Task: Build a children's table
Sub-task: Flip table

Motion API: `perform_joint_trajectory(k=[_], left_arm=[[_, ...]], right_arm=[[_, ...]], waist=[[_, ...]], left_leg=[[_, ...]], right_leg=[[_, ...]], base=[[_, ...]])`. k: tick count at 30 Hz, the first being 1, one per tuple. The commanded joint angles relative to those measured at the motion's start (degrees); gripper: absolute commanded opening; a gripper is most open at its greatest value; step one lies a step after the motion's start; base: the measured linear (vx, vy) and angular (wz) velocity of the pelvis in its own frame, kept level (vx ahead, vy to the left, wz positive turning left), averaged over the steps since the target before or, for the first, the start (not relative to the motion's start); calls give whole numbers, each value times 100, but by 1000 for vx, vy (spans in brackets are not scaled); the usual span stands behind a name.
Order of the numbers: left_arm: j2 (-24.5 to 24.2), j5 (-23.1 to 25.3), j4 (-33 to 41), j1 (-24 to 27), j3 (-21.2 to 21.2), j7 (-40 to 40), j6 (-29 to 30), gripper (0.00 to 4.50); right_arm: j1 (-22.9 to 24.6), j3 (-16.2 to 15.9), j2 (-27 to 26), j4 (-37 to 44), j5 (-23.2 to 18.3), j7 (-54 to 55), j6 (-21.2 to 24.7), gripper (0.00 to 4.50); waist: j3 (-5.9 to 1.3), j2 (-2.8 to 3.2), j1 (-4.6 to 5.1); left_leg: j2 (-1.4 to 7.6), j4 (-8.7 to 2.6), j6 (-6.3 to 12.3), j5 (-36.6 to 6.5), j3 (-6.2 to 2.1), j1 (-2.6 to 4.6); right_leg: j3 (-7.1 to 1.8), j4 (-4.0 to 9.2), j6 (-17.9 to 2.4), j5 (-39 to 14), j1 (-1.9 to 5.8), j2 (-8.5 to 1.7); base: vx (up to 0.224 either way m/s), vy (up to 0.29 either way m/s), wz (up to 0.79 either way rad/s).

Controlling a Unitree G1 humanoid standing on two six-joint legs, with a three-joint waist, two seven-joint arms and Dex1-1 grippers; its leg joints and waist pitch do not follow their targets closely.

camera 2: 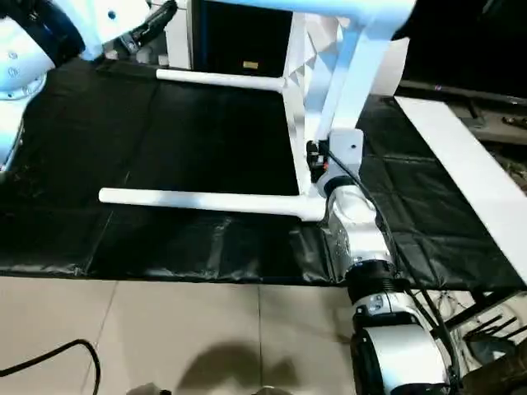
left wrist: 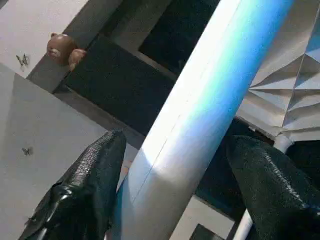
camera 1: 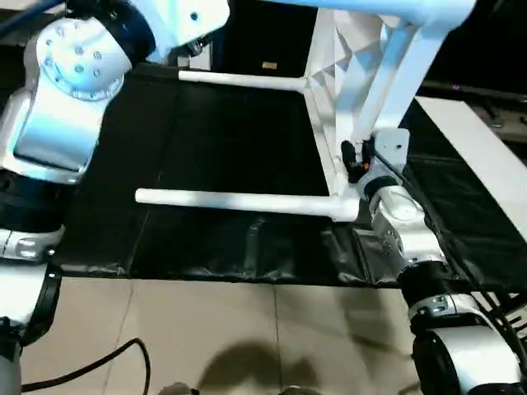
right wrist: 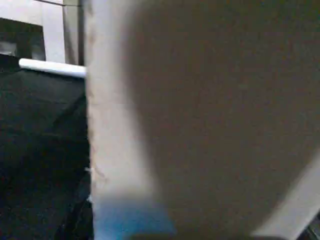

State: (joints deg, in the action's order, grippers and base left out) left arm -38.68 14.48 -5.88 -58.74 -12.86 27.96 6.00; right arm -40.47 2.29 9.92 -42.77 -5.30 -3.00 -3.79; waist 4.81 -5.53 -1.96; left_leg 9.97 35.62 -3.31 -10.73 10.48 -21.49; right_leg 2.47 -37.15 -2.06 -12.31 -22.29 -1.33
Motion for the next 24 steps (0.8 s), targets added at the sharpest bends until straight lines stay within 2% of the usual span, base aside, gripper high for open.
perform_joint_trajectory(k=[1,4,6,7,8,10,11,13,17,18,19,20,21,22,24], left_arm=[[44,51,-115,-26,-40,58,21,337],[63,72,-193,-22,30,23,48,327],[49,121,-287,-50,74,5,138,304],[25,164,-387,-72,122,-28,228,292],[12,186,-437,-82,147,-46,273,288],[-23,214,-510,-88,195,-81,342,273],[-53,205,-547,-76,241,-84,434,273],[-57,208,-569,-70,271,-82,496,256],[-78,51,-340,298,456,62,879,233],[-47,-53,-140,565,546,140,1089,233],[-32,-80,-92,624,568,149,1144,231],[-21,-101,-54,670,585,157,1187,221],[65,-262,128,883,723,144,1439,214],[101,-359,247,1026,799,163,1597,208],[207,-563,464,1285,970,158,1885,205]], right_arm=[[-101,-178,190,341,327,-75,87,197],[-46,-205,238,547,400,-114,162,197],[-36,-214,318,693,437,-124,226,197],[-37,-235,423,865,478,-157,325,197],[-37,-247,477,954,498,-175,378,197],[-47,-292,595,1148,552,-284,505,197],[-87,-376,764,1377,637,-481,673,197],[-111,-426,879,1533,692,-613,796,197],[-516,-596,1592,2243,757,-1441,1602,197],[-690,-614,1850,2474,686,-1710,1881,197],[-727,-616,1905,2515,662,-1781,1933,197],[-755,-618,1948,2547,644,-1836,1973,197],[-906,-613,2148,2690,519,-2080,2190,197],[-1010,-612,2281,2781,417,-2264,2366,197],[-1167,-704,2577,2946,304,-2718,2690,197]], waist=[[-477,146,-35],[-481,153,-35],[-489,162,-41],[-503,200,-41],[-541,175,-52],[-526,181,-71],[-517,198,-72],[-515,168,-86],[-482,165,-118],[-471,161,-124],[-465,146,-125],[-468,170,-144],[-460,189,-156],[-450,179,-159],[-434,197,-167]], left_leg=[[337,-377,-343,-606,-136,82],[334,-375,-303,-524,-135,82],[332,-370,-264,-421,-133,71],[333,-366,-251,-336,-131,78],[315,-336,-191,-139,-124,67],[304,-334,-63,0,-113,31],[297,-334,-45,-21,-108,28],[302,-334,-19,-70,-101,29],[291,-327,54,-148,-81,22],[298,-328,70,-193,-76,25],[295,-320,94,-215,-68,8],[299,-318,93,-227,-66,22],[303,-312,87,-277,-52,46],[308,-319,75,-334,-60,44],[320,-319,66,-479,-53,74]], right_leg=[[-359,348,-1059,-136,288,-651],[-357,341,-1060,-48,293,-641],[-359,324,-1078,76,299,-642],[-352,310,-1096,244,298,-624],[-355,272,-1099,597,321,-603],[-356,265,-1125,806,316,-617],[-355,273,-1128,768,315,-612],[-355,287,-1103,636,325,-610],[-362,328,-1006,147,321,-605],[-357,346,-984,-28,311,-606],[-362,363,-936,-193,308,-608],[-361,366,-926,-262,303,-622],[-360,378,-916,-396,267,-614],[-354,395,-897,-569,268,-608],[-351,435,-895,-814,221,-601]], base=[[0,0,0],[0,0,0],[0,0,0],[0,0,0],[0,0,0],[0,0,0],[0,0,0],[0,0,0],[0,0,0],[0,0,0],[0,0,0],[0,0,0],[0,0,0],[0,0,0],[0,0,0]])
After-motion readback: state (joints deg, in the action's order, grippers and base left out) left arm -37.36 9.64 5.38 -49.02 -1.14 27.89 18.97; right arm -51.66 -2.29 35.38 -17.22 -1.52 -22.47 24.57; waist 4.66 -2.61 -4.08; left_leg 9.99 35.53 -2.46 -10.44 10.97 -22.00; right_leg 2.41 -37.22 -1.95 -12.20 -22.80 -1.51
